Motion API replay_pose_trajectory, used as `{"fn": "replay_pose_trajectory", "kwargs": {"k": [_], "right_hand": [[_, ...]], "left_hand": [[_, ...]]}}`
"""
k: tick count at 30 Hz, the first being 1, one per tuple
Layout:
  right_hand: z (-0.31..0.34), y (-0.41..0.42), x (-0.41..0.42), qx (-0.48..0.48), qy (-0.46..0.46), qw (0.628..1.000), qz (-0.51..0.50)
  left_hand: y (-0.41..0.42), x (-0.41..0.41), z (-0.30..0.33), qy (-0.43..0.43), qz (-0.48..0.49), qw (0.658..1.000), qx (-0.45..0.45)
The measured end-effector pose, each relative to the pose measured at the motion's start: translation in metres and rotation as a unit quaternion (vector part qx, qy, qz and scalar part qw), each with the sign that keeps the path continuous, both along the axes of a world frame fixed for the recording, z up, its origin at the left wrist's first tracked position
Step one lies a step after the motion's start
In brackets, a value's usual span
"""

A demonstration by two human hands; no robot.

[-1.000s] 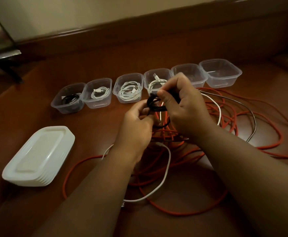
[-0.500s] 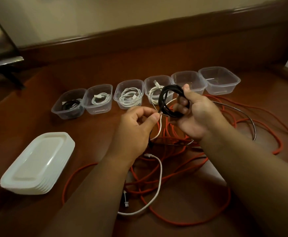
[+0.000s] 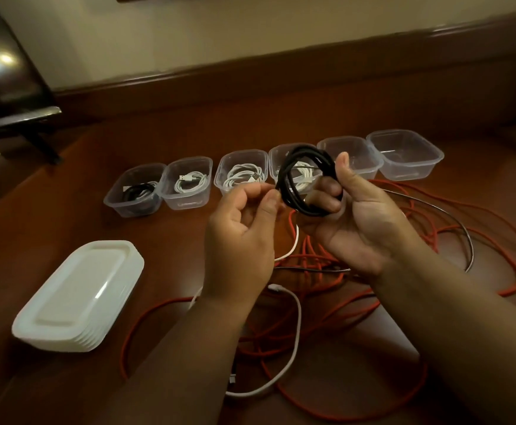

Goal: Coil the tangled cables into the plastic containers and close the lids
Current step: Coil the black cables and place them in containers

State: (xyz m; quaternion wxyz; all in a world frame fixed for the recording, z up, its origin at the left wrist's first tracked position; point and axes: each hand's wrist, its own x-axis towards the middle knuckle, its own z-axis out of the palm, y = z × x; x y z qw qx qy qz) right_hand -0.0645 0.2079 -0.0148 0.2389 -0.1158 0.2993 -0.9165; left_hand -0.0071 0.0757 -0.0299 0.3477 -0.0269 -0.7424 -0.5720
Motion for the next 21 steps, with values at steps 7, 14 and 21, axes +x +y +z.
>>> {"fn": "replay_pose_trajectory", "kwargs": {"k": [7,14,21], "right_hand": [[-0.013,-0.010,0.000,0.056,0.028,0.997,-0.036],[-0.017,-0.012,0.001,0.159,0.061,0.979,-0.112],[-0.017,-0.008,-0.005,0.347,0.198,0.901,-0.171]], "left_hand": [[0.014,-0.003,0.002,-0.080,-0.077,0.926,0.362],[0.013,-0.002,-0.002,-0.085,-0.043,0.961,0.259],[0.006,-0.005,-0.003,-0.120,-0.118,0.935,0.314]]}}
